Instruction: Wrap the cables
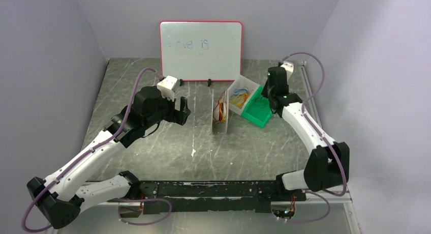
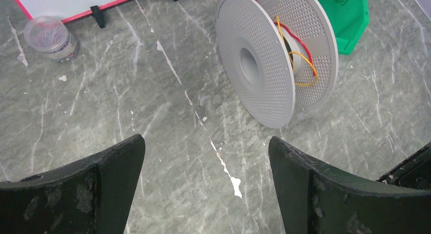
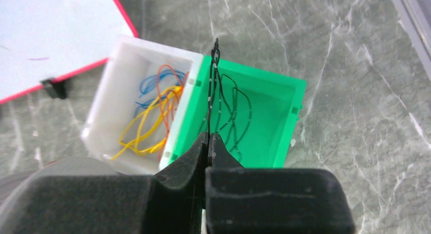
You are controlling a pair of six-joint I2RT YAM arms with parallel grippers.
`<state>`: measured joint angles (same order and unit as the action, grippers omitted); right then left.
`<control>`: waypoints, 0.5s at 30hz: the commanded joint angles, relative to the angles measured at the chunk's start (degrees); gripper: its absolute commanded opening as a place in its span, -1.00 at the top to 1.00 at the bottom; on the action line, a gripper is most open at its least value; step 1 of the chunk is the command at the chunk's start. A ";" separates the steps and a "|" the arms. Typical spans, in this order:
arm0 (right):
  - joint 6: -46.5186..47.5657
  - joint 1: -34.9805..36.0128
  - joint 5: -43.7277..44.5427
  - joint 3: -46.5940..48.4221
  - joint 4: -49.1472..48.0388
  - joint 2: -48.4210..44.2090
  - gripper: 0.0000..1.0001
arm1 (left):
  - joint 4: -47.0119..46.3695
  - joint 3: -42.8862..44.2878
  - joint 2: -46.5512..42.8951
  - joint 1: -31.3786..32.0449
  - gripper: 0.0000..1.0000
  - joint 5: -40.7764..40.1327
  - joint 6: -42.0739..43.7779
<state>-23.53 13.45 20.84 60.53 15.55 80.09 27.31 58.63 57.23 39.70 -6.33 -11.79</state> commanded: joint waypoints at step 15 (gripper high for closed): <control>2.20 1.91 -7.64 11.93 9.98 -16.48 1.00 | -1.09 1.07 -0.39 0.30 -0.90 2.28 -0.04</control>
<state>-22.59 14.70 18.00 70.70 22.24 65.91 27.31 58.63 57.23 39.70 -5.87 -11.79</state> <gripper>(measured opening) 0.013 0.951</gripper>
